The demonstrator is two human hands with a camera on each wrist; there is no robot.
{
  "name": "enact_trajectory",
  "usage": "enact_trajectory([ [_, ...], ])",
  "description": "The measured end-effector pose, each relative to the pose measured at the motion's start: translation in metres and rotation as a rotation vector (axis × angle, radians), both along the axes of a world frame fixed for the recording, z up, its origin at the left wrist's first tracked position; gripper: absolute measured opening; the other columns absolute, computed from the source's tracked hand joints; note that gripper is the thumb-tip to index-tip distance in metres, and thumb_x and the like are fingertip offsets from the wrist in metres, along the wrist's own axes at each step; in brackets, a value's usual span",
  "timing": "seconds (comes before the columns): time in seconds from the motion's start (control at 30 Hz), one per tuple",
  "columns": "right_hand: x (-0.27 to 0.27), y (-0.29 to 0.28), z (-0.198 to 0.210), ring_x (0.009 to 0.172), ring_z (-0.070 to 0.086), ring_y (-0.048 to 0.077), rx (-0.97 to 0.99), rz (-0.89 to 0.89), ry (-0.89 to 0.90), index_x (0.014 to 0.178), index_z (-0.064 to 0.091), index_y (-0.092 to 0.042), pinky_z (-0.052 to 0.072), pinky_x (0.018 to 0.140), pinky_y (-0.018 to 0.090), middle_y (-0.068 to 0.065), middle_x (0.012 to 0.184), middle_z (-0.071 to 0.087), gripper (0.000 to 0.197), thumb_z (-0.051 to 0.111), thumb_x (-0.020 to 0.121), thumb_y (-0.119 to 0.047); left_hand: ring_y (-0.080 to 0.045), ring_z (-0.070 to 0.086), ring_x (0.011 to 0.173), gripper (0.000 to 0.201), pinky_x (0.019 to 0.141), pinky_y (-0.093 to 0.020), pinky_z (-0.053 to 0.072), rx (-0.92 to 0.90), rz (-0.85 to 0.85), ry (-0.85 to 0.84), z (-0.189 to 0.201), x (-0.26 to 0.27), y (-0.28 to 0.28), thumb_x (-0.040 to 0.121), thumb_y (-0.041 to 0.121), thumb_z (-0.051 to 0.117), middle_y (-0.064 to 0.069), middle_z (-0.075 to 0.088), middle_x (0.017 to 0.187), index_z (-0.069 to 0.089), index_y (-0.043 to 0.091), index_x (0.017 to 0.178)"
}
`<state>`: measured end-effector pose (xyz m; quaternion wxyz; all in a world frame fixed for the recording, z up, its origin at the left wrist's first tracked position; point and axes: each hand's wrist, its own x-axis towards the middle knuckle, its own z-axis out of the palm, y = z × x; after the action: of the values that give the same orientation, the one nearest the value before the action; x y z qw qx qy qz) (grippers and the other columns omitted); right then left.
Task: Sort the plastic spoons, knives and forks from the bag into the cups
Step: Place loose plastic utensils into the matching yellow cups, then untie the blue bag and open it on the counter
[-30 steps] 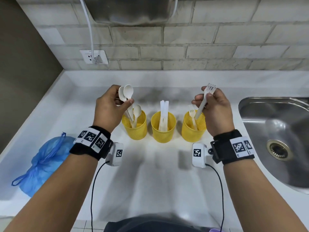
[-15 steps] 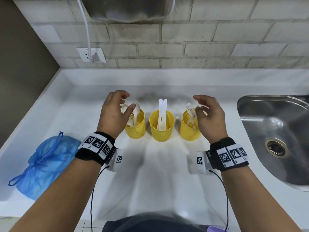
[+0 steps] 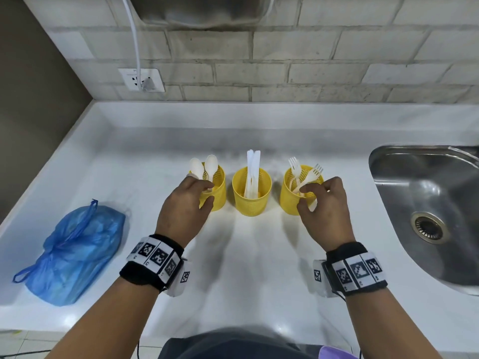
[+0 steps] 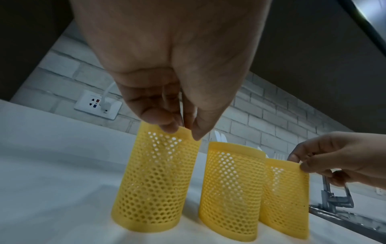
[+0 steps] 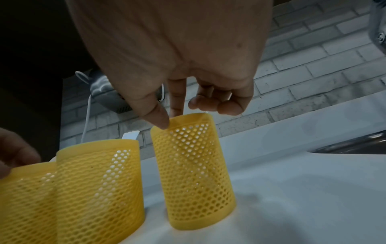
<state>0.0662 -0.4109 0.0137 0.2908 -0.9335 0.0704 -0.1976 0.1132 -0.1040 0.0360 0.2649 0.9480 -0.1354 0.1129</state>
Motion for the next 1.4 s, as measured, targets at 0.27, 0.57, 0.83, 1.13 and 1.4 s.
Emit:
enact_trajectory([
  [0.27, 0.003, -0.002, -0.004, 0.087, 0.059, 0.037, -0.060, 0.011, 0.041, 0.101, 0.075, -0.012, 0.055, 0.075, 0.048, 0.011, 0.104, 0.049, 0.015, 0.076, 0.087, -0.017, -0.023, 0.065, 0.074, 0.014, 0.070, -0.032, 0.053, -0.035, 0.015, -0.004, -0.005, 0.002, 0.000, 0.087, 0.010, 0.074, -0.004, 0.069, 0.097, 0.076, 0.016, 0.099],
  [0.57, -0.004, 0.000, 0.000, 0.085, 0.060, 0.035, -0.044, 0.029, 0.051, 0.100, 0.075, -0.012, 0.055, 0.071, 0.046, 0.010, 0.104, 0.048, 0.014, 0.077, 0.087, -0.016, -0.025, 0.064, 0.073, 0.015, 0.068, -0.034, 0.053, -0.050, 0.050, -0.015, -0.006, -0.010, 0.001, 0.084, 0.006, 0.076, -0.005, 0.070, 0.094, 0.077, 0.015, 0.096],
  [0.83, -0.013, 0.007, 0.008, 0.089, 0.061, 0.032, 0.052, 0.018, 0.059, 0.118, 0.066, -0.019, 0.055, 0.078, 0.048, 0.006, 0.109, 0.047, 0.029, 0.073, 0.091, -0.026, -0.022, 0.062, 0.076, 0.018, 0.069, -0.033, 0.052, -0.080, 0.091, -0.046, 0.001, -0.019, 0.002, 0.086, 0.014, 0.076, -0.001, 0.065, 0.103, 0.073, 0.019, 0.104],
  [1.13, -0.046, 0.043, 0.023, 0.094, 0.053, 0.013, 0.164, 0.140, -0.039, 0.122, 0.061, -0.018, 0.043, 0.078, 0.025, -0.004, 0.113, 0.047, 0.032, 0.071, 0.091, -0.016, -0.006, 0.059, 0.075, 0.025, 0.065, -0.036, 0.052, -0.192, 0.210, -0.034, 0.011, -0.072, 0.037, 0.086, 0.020, 0.078, 0.008, 0.054, 0.100, 0.057, 0.025, 0.098],
  [1.4, -0.059, 0.120, 0.004, 0.088, 0.052, -0.007, 0.246, 0.359, 0.168, 0.121, 0.060, -0.025, 0.039, 0.075, 0.006, -0.011, 0.107, 0.045, 0.029, 0.069, 0.093, -0.022, -0.017, 0.052, 0.076, 0.029, 0.069, -0.030, 0.044, -0.123, 0.429, 0.022, -0.007, -0.121, 0.140, 0.081, 0.010, 0.083, -0.005, 0.051, 0.095, 0.056, 0.016, 0.088],
])
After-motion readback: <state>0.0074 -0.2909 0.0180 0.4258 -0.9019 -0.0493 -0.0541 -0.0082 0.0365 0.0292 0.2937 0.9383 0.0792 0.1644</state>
